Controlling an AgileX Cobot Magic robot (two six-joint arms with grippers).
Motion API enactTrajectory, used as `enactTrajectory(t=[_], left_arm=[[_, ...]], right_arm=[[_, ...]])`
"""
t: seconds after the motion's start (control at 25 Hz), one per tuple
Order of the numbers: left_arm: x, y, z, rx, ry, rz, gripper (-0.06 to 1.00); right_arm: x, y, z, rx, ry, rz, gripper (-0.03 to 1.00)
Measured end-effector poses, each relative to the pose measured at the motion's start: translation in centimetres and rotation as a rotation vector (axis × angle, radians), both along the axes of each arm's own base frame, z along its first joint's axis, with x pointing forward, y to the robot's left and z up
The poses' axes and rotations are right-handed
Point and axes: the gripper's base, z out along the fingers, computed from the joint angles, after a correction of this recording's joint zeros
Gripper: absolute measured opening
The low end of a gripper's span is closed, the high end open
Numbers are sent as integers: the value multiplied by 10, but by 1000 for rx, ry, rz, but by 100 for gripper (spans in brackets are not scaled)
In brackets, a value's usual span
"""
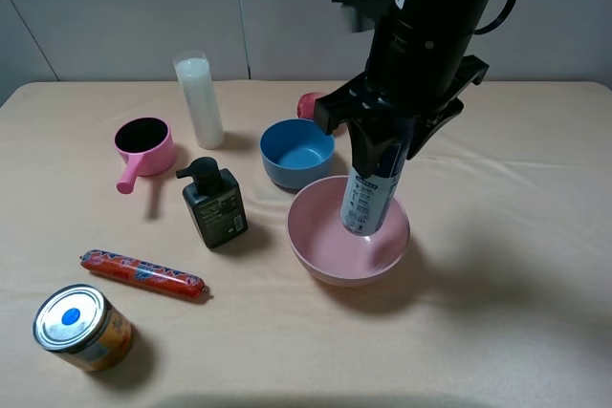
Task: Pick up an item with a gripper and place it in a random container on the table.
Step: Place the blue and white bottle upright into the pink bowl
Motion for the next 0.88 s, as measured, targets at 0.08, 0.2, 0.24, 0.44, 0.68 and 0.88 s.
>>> enactTrajectory(t=[0.08, 0.2, 0.24, 0.44, 0.68, 0.88], left_arm=[[0, 0, 0, 0, 0, 0, 100], [0, 0, 0, 0, 0, 0, 100], [0, 0, 0, 0, 0, 0, 100], [0, 0, 0, 0, 0, 0, 100], [0, 0, 0, 0, 0, 0, 100], [0, 0, 0, 0, 0, 0, 100]], right_arm=[[-1, -1, -3, -9, 8, 0, 38], [-3, -4, -10, -25, 12, 2, 38], [-3, -4, -12, -24, 10, 1, 38], [-3, -4, -22, -9, -11, -5, 38], [-3, -5, -37, 8, -36, -9, 38], [-2, -5, -42, 26, -73, -8, 38]])
